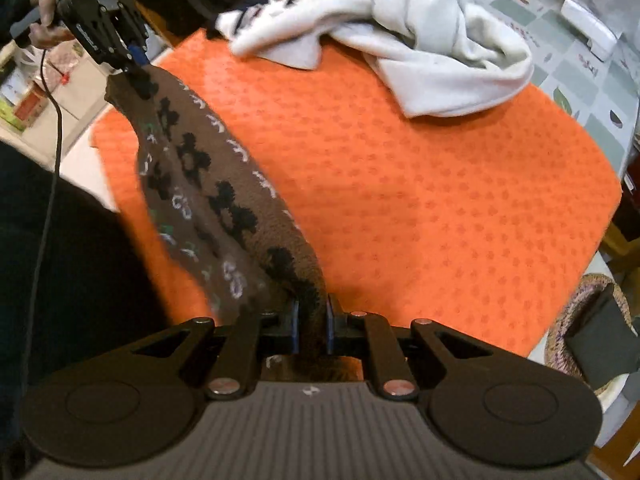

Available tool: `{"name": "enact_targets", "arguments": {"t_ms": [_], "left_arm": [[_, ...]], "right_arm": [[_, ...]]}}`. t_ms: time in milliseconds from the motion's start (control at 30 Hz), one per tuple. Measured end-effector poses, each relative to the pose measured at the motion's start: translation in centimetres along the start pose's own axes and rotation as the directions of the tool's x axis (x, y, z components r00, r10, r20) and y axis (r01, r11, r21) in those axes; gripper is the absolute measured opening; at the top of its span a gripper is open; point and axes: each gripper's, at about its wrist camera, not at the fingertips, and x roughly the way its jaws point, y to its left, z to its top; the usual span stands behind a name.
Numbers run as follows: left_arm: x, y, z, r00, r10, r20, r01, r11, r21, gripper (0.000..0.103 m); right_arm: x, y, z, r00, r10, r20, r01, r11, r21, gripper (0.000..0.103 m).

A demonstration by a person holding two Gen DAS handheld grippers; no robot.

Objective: Fold clothes

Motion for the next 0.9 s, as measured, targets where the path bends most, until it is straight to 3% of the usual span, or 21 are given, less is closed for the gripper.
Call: {"name": "enact_targets", "arguments": {"t_ms": [267, 367, 400, 433, 633, 767, 900], "left_arm": [[3.8, 3.5, 4.8, 0.997, 0.074, 0.029, -0.073, 0.997, -0.012, 0.026], [4.7, 4.4, 5.6, 0.994, 0.102, 0.030, -0.101, 0.995, -0.022, 0.040], [4.7, 4.7, 5.6, 0.993, 0.114, 0.034, -0.113, 0.993, -0.026, 0.047], [4.5, 5.0, 5.4, 0.992, 0.121, 0.044, -0.120, 0.992, -0.033, 0.051], [1.7, 6.0, 3.2, 0.975, 0.118, 0.190, -0.099, 0.989, -0.108, 0.069], [-0.4, 6.4, 1.0, 0.950, 0.114, 0.292, -0.070, 0.985, -0.156, 0.071], [-0.8, 6.5, -1.4, 0.938, 0.131, 0.320, -0.072, 0.979, -0.191, 0.071]], "right_arm": [[6.8, -6.2, 4.1, 0.999, -0.026, -0.024, 0.027, 0.999, 0.027, 0.015], [8.7, -7.7, 4.8, 0.999, -0.047, -0.027, 0.048, 0.998, 0.034, 0.022], [9.1, -8.1, 4.8, 0.998, -0.065, -0.025, 0.066, 0.997, 0.035, 0.029], [9.4, -8.4, 4.9, 0.996, -0.087, -0.022, 0.088, 0.996, 0.034, 0.037], [8.2, -8.8, 4.4, 0.987, -0.153, 0.050, 0.149, 0.985, 0.086, 0.045], [5.6, -7.3, 3.5, 0.973, -0.179, 0.147, 0.164, 0.981, 0.108, 0.051], [3.6, -4.8, 2.3, 0.965, -0.172, 0.198, 0.147, 0.980, 0.133, 0.053]]}}
